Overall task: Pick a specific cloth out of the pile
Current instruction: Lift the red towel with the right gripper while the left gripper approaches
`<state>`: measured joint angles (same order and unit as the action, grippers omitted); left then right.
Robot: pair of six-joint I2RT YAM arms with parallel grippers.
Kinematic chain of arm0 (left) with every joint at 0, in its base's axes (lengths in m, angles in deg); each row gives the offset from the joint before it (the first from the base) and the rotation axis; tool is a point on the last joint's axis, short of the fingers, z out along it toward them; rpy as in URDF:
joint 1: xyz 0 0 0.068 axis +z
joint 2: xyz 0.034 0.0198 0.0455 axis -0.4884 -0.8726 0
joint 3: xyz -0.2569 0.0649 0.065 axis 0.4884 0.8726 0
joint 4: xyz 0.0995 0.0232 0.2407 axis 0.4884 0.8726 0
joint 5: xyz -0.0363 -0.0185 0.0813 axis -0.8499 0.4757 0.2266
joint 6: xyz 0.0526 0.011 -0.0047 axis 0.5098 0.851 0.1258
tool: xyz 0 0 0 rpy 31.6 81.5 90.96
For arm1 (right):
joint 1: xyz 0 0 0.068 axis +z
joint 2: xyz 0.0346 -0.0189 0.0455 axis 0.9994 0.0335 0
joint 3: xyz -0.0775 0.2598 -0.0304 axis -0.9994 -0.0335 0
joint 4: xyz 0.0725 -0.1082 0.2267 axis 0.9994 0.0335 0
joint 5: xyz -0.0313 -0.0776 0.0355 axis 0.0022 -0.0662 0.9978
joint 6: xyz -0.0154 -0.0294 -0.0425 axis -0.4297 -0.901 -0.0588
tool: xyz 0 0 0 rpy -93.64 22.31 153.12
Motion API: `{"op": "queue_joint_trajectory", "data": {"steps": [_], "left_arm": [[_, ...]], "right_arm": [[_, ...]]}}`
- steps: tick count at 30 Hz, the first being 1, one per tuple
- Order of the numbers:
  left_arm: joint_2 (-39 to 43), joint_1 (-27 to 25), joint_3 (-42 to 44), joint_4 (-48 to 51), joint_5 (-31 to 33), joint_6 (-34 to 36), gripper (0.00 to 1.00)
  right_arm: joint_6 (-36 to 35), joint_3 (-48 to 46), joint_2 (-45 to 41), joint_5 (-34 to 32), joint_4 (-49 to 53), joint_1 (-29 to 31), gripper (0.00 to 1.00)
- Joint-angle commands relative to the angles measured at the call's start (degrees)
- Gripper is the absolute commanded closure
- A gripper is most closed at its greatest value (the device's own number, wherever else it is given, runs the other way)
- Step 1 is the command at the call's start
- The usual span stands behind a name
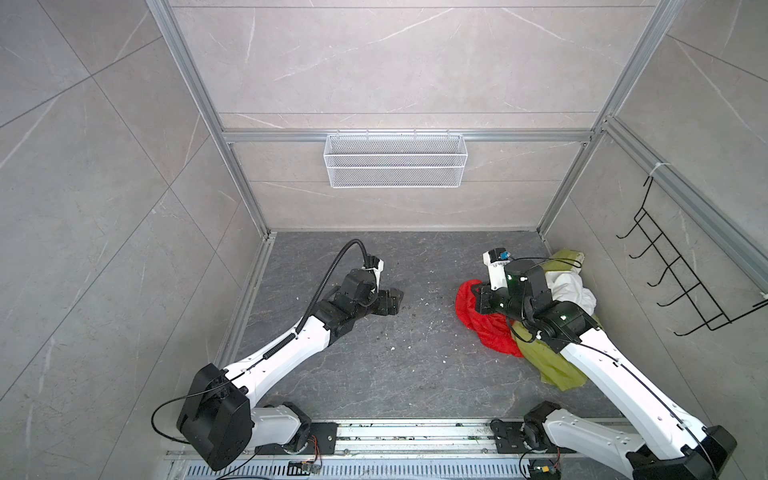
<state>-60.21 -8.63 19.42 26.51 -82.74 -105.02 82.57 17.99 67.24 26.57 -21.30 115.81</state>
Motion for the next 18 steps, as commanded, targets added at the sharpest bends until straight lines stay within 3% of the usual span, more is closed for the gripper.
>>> {"op": "queue_joint_trajectory", "data": {"steps": [1,18], "left_arm": [[0.8,-0.28,-0.67,-2.62,-0.51,1.55,0.11],[1.66,-3.51,3.74,-8.48,-5.04,13.26,0.13]], "right_arm": [[-1.12,3.1,-1.13,2.3,-2.1,0.11,1.0],[-2.92,10.4,-0.08,6.55,0.1,0.13,1.0]]}}
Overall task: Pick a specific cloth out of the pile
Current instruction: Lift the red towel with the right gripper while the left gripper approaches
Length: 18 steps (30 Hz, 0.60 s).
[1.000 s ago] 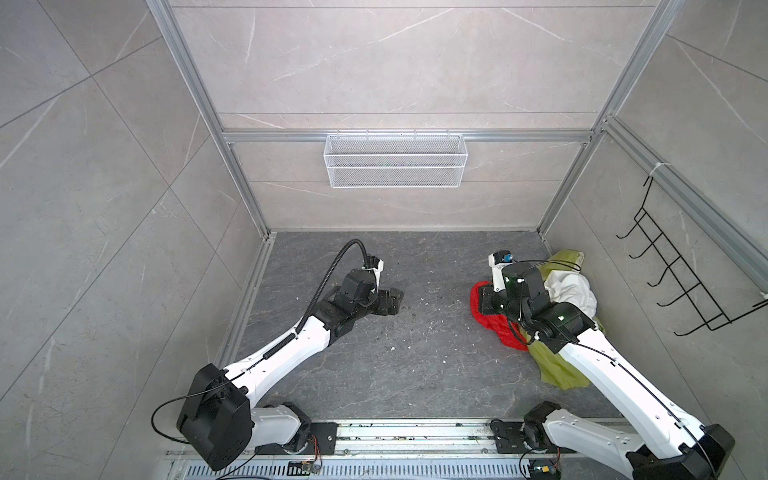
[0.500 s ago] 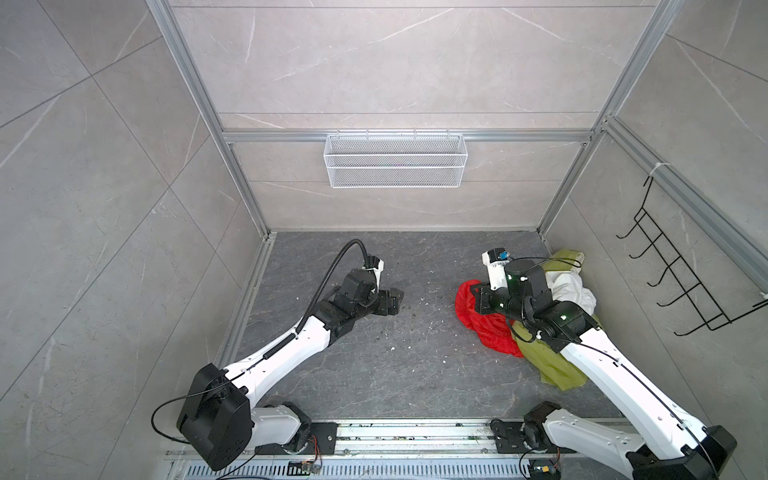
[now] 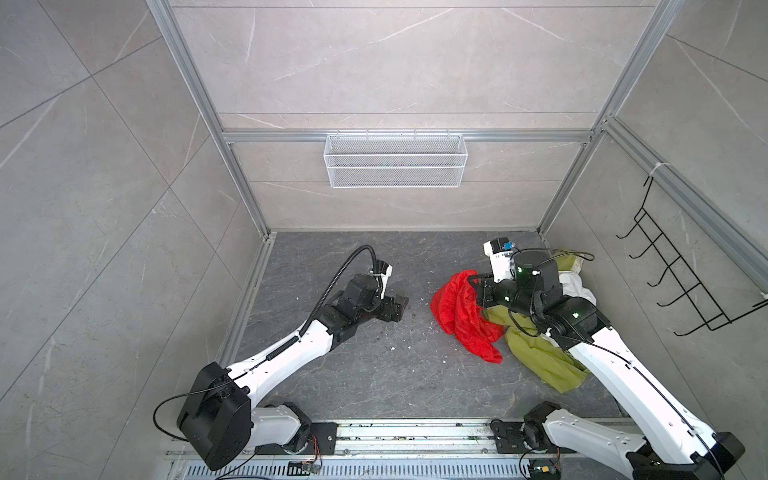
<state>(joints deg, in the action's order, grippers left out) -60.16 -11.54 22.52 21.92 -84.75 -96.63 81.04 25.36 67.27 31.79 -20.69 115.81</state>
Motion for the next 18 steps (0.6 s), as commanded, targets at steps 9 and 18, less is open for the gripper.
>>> {"op": "queue_joint_trajectory", "data": {"steps": [9,18], "left_arm": [[-0.4,-1.73,3.25,-11.35,-14.68,7.15,0.24],[-8.31,-3.67,-0.84,-17.88,-21.59,6.35,0.3]], "right_arm": [[-1.62,7.5,1.45,4.99,0.13,0.13,1.0],[-0.9,9.51,1.92,7.16,-0.03,0.13,1.0]]}}
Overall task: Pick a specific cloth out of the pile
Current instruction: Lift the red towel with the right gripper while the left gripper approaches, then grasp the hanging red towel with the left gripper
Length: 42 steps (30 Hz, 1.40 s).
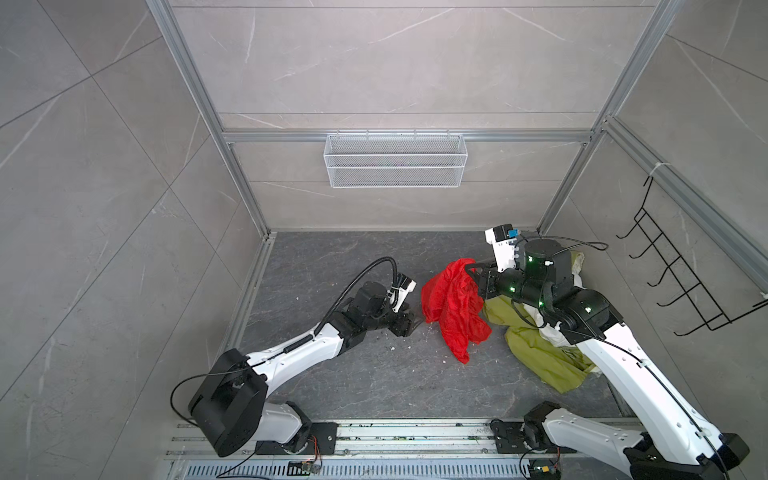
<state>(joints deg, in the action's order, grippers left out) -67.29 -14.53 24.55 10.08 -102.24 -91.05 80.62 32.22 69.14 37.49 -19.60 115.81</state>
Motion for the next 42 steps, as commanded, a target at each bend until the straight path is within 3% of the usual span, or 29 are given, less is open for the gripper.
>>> {"op": "queue_joint_trajectory", "data": {"steps": [1,9,16,22,34,42], "left_arm": [[-1.7,-1.17,-3.07,-7.56,-4.33,0.6,0.3],[-4.79,-6.02,-3.43,-15.7,-1.92,0.58,0.29],[-6.77,-7.38,-2.37,-21.08,0.53,0.02,0.18],[-6.68,-7.38,0.2,-26.03,10.64,3.92,0.17],[-0.86,-7.38,3.88,-21.9,17.44,11.44,0.18],[-5.8,-7.38,0.03,-23.65,15.62,14.27,0.16]], "right_arm": [[-0.4,2.89,0.14,1.41,-1.13,0.07,1.0],[0.22,3.71,0.15,1.46,-1.42,0.11,1.0],[0.75,3.71,0.19,2.07,-1.73,0.1,1.0],[1.1,3.95,0.05,2.6,-1.85,0.11,1.0],[1.09,4.65,0.45,3.32,-1.48,0.11,1.0],[1.89,4.83,1.01,4.86,-1.92,0.12,1.0]]}}
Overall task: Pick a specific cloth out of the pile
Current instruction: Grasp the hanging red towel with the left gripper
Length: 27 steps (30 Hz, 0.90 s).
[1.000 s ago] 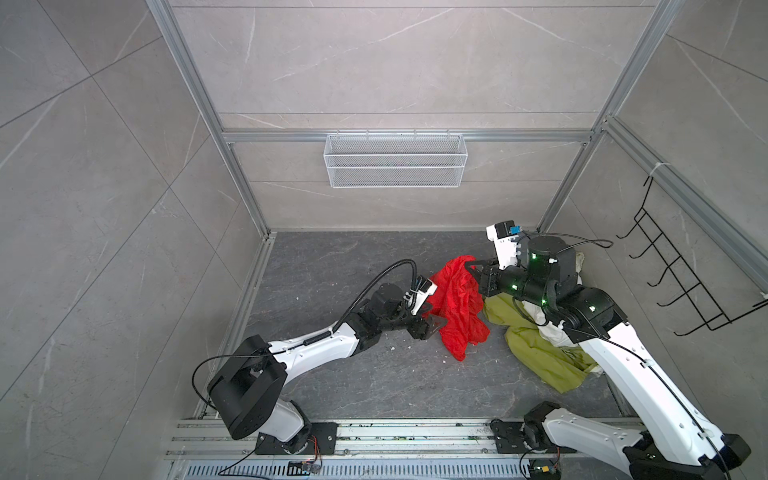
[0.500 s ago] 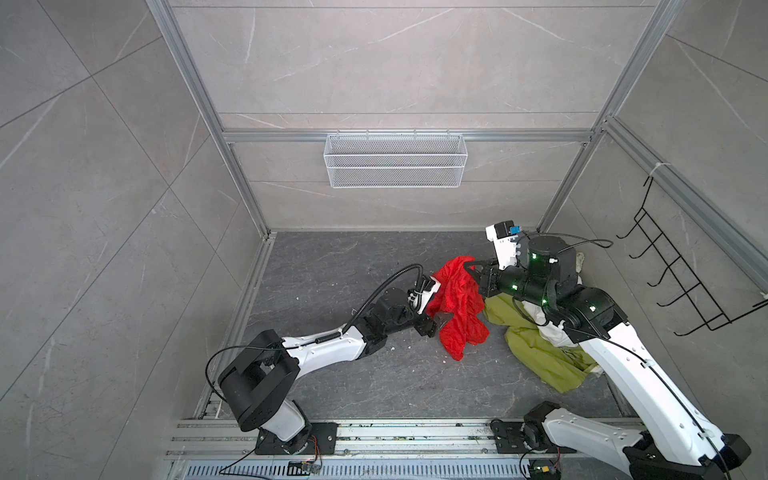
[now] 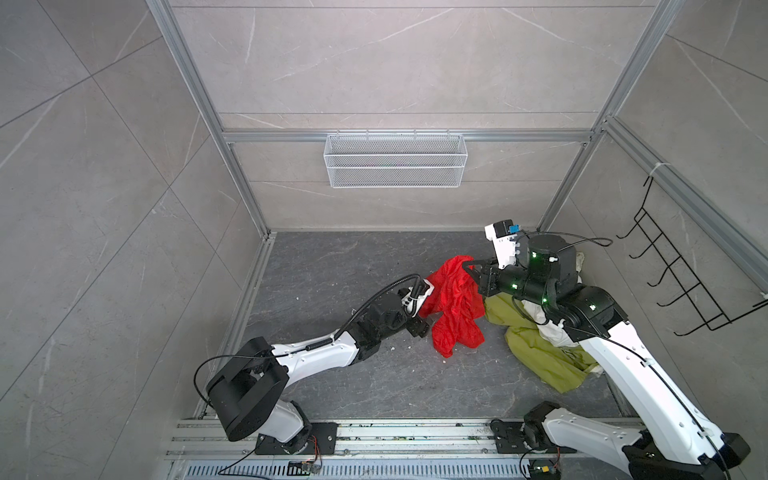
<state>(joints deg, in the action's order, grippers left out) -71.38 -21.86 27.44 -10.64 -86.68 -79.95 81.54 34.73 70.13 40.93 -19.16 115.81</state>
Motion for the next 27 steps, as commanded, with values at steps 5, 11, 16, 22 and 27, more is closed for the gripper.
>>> {"op": "queue_joint_trajectory", "data": {"steps": [5,11,16,22,27], "left_arm": [[-4.13,0.0,-4.65,-4.06,-1.79,4.13,0.17],[-4.9,0.03,-6.92,-1.55,-5.53,4.18,0.5],[-4.46,0.02,-6.97,-0.59,-5.92,4.05,0.77],[-3.7,0.02,-7.55,1.08,-4.67,3.35,1.0],[-1.82,0.03,-5.92,-0.14,-1.31,2.86,1.0]], "right_arm": [[1.12,3.1,0.28,1.9,-2.01,0.14,1.0],[0.8,3.74,0.46,1.35,-1.48,0.07,1.0],[0.72,3.57,0.34,1.19,-1.47,0.13,1.0],[0.71,3.39,0.0,0.68,-1.21,0.11,1.0],[0.72,3.42,-0.42,0.05,-0.69,0.09,1.0]]}}
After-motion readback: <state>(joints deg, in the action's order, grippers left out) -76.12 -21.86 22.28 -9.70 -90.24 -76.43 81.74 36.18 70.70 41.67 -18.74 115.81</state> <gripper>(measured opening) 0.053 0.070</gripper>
